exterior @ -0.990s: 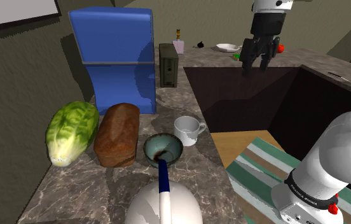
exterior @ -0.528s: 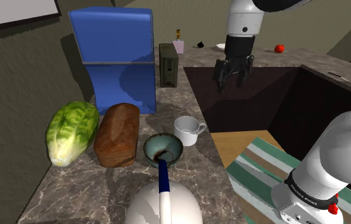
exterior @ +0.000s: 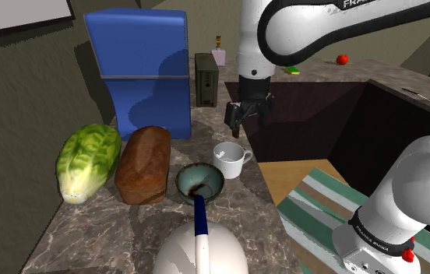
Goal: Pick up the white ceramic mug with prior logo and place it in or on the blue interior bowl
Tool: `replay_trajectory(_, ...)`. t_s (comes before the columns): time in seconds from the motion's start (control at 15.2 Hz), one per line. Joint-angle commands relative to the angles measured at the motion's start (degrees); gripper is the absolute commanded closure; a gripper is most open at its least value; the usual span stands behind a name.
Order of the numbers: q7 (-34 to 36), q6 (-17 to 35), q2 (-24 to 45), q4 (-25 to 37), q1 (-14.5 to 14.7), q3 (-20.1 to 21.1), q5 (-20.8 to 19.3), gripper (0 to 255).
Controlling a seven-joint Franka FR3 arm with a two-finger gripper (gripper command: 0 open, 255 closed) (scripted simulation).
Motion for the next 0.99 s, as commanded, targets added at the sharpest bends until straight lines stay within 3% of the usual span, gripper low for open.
replay_trajectory(0.0, 2.1, 3.5, 3.8, 0.7, -0.3, 1.7, -0.7, 0)
replay_trajectory(0.46, 12.9, 13.6, 19.1, 6.0, -1.0, 7.9, -7.0, 0)
replay_trajectory(0.92, 14.1, 18.6, 21.9, 3.6, -1.0, 8.1, -8.4, 0)
